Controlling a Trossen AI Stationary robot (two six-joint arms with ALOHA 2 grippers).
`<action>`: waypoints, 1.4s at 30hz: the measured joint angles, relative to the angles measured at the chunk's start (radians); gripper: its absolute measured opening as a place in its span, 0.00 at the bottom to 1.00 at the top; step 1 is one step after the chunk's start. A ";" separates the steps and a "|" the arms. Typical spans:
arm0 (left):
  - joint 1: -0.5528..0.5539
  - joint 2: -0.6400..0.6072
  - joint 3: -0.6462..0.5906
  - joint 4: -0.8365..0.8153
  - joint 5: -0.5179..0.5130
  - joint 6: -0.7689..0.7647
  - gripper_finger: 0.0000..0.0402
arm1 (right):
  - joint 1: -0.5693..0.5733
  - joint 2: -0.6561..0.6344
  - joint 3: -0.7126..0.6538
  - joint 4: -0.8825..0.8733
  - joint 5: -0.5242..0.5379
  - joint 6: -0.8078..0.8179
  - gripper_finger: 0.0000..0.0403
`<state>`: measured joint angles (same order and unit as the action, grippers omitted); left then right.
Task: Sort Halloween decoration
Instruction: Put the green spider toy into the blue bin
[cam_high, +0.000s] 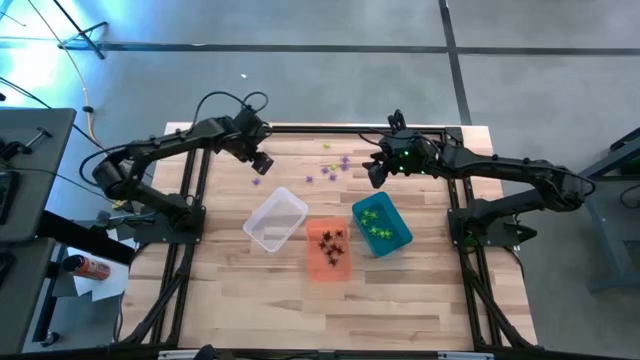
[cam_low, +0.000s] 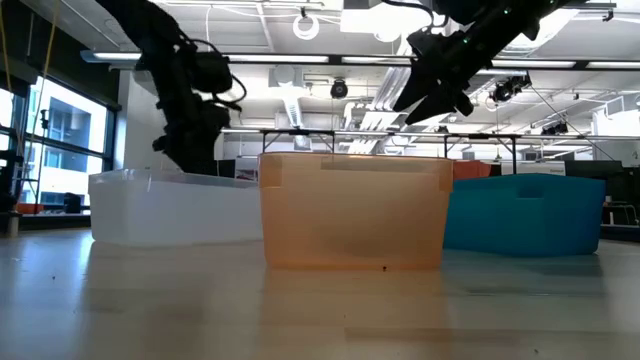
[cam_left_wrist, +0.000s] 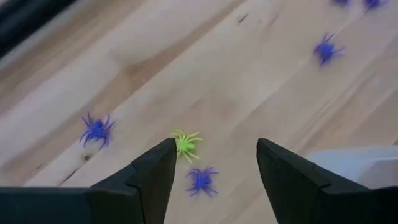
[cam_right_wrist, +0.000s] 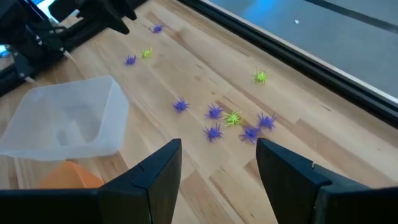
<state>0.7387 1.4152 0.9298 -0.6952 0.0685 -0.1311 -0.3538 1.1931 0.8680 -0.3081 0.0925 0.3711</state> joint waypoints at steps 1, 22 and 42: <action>0.001 0.016 0.000 0.003 0.001 0.002 0.53 | 0.000 0.000 0.000 -0.001 0.000 -0.007 0.51; 0.056 0.149 -0.143 0.275 0.071 -0.249 0.44 | 0.000 -0.001 0.000 -0.009 0.008 -0.013 0.51; 0.053 0.218 -0.142 0.268 0.009 -0.174 0.36 | 0.000 -0.001 0.000 -0.009 0.009 -0.006 0.51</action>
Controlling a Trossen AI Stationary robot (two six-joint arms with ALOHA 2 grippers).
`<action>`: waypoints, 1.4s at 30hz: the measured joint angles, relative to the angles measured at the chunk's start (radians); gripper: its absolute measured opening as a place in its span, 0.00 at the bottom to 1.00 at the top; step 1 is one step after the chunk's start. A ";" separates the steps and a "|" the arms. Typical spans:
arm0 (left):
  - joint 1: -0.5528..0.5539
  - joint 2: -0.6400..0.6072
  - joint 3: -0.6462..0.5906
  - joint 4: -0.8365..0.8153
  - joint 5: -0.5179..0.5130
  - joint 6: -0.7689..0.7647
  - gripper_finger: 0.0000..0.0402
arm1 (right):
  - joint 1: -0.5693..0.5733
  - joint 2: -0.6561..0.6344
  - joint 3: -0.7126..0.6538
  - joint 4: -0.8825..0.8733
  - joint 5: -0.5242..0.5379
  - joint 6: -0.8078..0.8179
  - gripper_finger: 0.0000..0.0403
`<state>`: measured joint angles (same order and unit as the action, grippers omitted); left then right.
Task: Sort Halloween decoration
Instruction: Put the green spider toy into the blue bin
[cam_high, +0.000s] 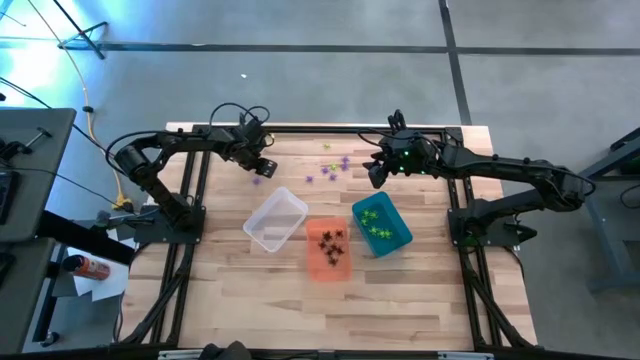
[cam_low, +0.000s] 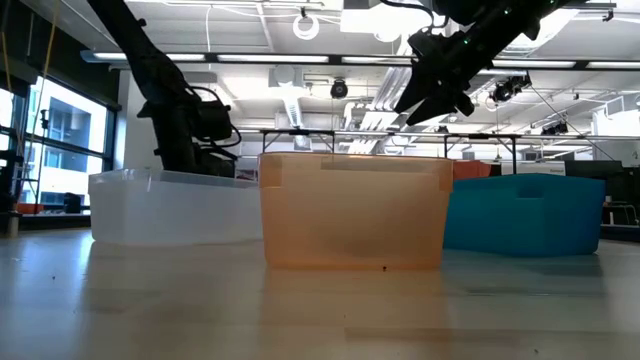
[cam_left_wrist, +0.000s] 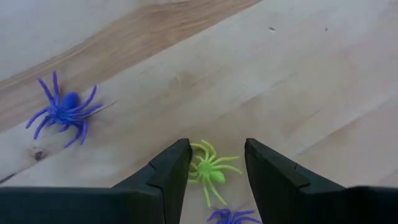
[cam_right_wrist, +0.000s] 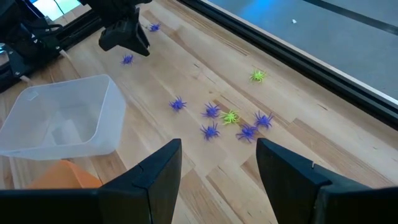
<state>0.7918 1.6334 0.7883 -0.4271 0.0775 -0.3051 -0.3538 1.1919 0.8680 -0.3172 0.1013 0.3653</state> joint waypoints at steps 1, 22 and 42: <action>0.000 0.000 0.000 0.000 -0.001 0.000 0.36 | 0.000 0.000 0.000 0.000 0.000 0.000 0.51; 0.008 -0.142 -0.004 -0.025 0.001 0.099 0.00 | 0.000 0.000 0.000 0.000 0.000 -0.005 0.51; -0.286 -0.414 -0.002 0.660 0.304 -0.152 0.00 | 0.000 0.000 0.000 0.307 -0.142 -0.007 0.51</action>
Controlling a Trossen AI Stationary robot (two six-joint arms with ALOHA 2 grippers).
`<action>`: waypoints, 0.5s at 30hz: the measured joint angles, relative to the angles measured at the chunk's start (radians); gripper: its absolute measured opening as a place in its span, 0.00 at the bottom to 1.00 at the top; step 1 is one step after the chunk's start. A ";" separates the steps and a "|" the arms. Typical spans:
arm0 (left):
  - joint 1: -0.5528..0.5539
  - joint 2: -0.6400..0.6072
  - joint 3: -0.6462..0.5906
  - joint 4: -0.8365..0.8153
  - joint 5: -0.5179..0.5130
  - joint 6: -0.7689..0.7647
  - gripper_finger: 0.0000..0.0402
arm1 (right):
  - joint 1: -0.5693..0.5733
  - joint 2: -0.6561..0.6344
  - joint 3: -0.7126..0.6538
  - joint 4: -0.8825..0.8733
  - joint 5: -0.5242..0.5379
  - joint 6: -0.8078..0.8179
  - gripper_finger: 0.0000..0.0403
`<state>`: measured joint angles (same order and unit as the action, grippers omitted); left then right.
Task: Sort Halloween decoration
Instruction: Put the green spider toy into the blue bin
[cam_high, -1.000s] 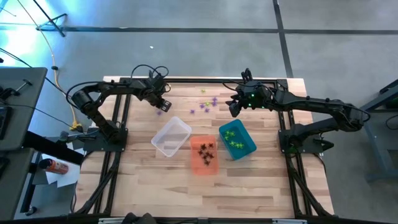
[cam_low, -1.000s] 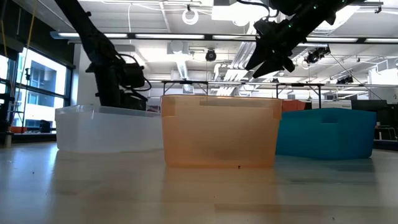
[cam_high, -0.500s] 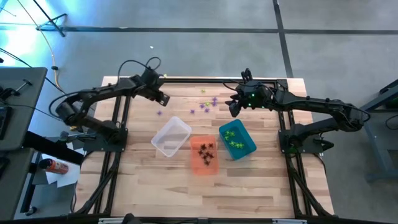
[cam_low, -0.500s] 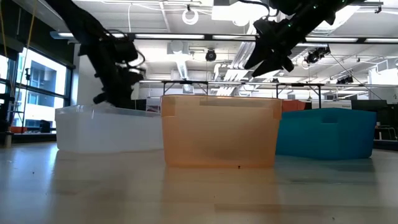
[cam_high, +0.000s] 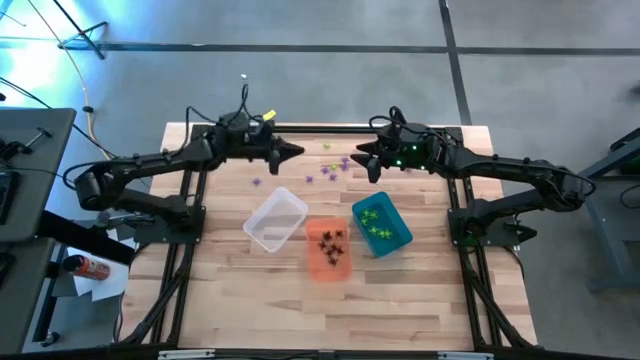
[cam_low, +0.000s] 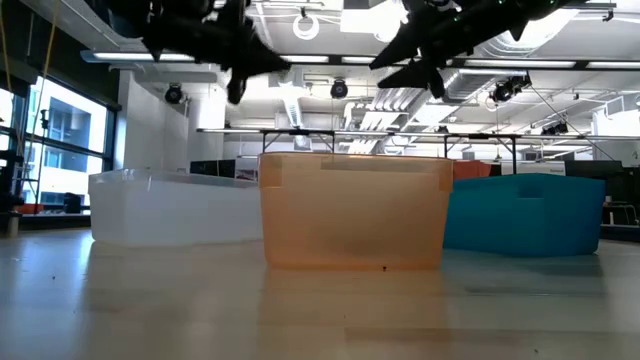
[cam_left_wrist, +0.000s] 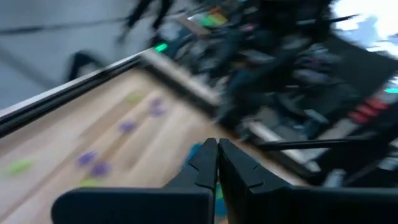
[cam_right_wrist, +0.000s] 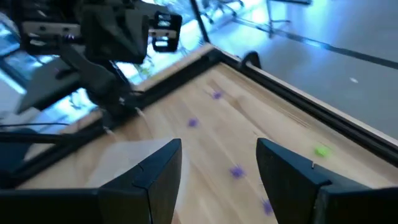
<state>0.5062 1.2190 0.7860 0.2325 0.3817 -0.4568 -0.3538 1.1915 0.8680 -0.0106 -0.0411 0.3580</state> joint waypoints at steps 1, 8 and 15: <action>-0.025 0.000 0.000 0.034 0.000 -0.003 0.00 | 0.000 0.000 0.000 0.015 -0.015 0.000 0.51; -0.114 0.000 0.000 0.305 -0.003 -0.073 0.00 | 0.001 0.000 0.000 0.202 -0.148 0.043 0.51; -0.121 0.000 0.001 0.475 -0.006 -0.171 0.00 | 0.009 0.000 0.000 0.386 -0.181 0.066 0.51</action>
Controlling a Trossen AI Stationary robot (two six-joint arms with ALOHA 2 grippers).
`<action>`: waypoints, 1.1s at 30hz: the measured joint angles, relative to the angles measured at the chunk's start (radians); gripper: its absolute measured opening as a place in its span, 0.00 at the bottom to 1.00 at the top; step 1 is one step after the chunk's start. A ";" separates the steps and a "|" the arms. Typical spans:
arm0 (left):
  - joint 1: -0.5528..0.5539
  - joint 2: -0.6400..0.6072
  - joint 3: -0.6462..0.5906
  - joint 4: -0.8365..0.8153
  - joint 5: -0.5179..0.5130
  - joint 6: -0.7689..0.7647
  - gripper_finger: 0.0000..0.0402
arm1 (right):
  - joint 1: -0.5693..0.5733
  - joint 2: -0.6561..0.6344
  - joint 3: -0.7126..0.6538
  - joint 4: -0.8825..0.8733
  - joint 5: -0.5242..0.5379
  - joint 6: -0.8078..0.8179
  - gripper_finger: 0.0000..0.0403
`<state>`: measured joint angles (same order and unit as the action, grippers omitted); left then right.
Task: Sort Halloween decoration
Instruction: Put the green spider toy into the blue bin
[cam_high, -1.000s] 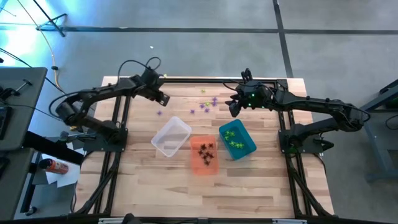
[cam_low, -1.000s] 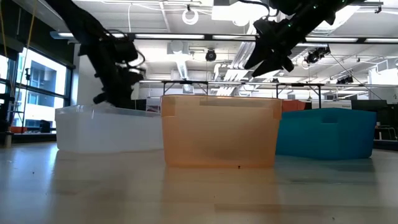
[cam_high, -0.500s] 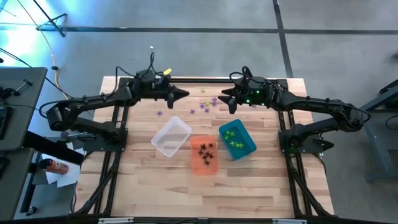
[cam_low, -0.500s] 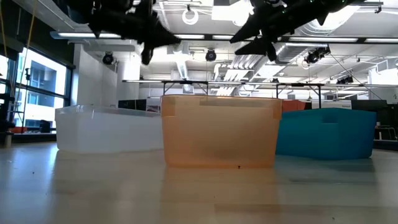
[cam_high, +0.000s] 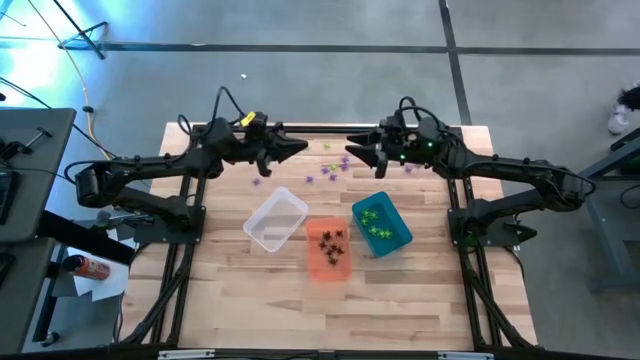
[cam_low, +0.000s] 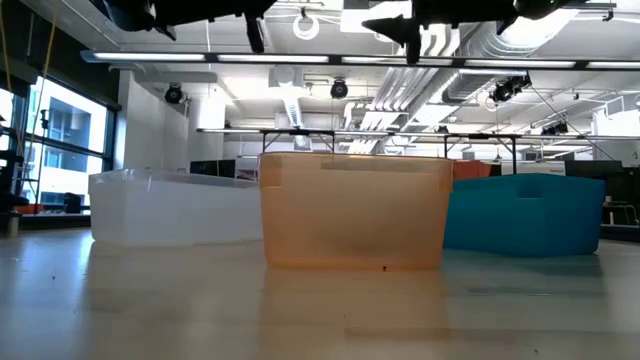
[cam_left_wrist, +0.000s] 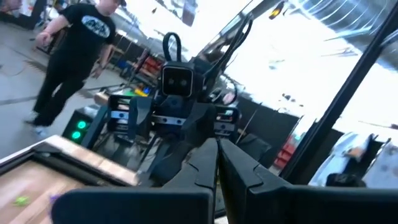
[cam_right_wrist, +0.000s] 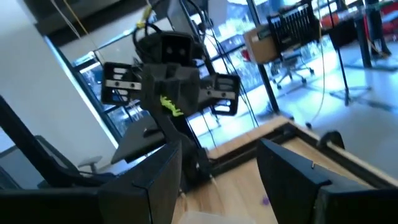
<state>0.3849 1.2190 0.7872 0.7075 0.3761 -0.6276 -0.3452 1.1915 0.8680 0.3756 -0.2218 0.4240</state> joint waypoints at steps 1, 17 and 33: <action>-0.001 0.000 0.000 0.007 0.004 -0.007 0.00 | 0.004 0.000 0.000 0.011 0.000 -0.005 0.51; -0.037 0.123 0.108 0.015 0.128 0.004 0.00 | 0.101 0.184 0.125 0.096 -0.042 -0.121 0.51; -0.022 0.125 0.111 -0.015 0.071 0.064 0.00 | 0.114 0.231 0.147 0.061 -0.040 -0.145 0.51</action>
<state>0.3626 1.3441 0.8986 0.6922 0.4475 -0.5640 -0.2316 1.4223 1.0153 0.4370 -0.2619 0.2789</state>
